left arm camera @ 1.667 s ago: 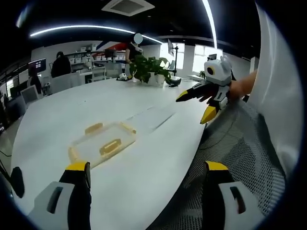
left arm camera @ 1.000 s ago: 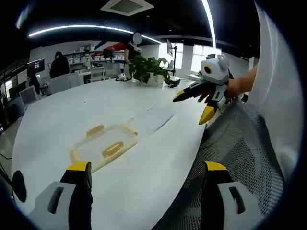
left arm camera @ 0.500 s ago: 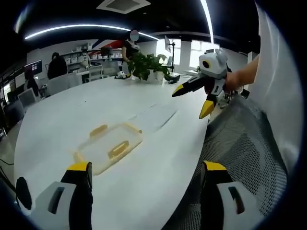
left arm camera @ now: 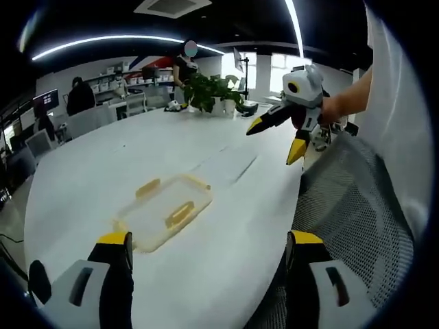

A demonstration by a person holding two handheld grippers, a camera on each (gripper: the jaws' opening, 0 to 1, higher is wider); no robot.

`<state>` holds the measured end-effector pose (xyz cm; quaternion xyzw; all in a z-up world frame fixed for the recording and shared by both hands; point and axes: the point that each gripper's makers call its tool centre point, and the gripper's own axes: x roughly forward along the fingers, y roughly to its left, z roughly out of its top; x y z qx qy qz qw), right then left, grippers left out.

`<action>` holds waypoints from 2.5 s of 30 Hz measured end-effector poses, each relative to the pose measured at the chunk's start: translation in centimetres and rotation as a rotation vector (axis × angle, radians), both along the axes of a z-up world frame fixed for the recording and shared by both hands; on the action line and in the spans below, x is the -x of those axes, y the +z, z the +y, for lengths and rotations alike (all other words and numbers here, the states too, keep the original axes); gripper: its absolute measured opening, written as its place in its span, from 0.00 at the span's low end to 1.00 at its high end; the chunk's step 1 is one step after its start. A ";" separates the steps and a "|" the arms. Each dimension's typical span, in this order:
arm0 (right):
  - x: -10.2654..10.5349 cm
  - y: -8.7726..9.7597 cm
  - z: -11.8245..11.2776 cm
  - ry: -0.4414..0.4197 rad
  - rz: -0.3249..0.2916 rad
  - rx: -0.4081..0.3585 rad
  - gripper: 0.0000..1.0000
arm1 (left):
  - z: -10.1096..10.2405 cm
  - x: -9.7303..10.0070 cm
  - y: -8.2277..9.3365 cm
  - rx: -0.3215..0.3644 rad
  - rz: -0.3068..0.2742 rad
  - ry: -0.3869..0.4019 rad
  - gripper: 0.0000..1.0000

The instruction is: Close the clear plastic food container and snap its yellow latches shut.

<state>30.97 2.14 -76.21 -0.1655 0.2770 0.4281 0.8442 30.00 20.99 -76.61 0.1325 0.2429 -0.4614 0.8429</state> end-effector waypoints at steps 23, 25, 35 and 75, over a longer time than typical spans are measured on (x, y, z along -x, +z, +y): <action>-1.8 -0.3 0.5 0.036 0.009 0.029 0.72 | 0.5 -2.1 -0.9 -0.058 -0.001 -0.045 0.91; -1.8 -0.4 0.5 0.043 0.011 0.032 0.72 | 0.6 -2.3 -1.0 -0.065 0.000 -0.048 0.90; -2.5 -1.1 1.2 0.084 0.030 0.058 0.66 | 1.1 -2.9 -2.0 -0.094 0.019 -0.061 0.89; -5.8 -2.0 3.8 0.212 0.004 0.116 0.67 | 3.6 -5.8 -4.0 -0.231 0.021 -0.164 0.85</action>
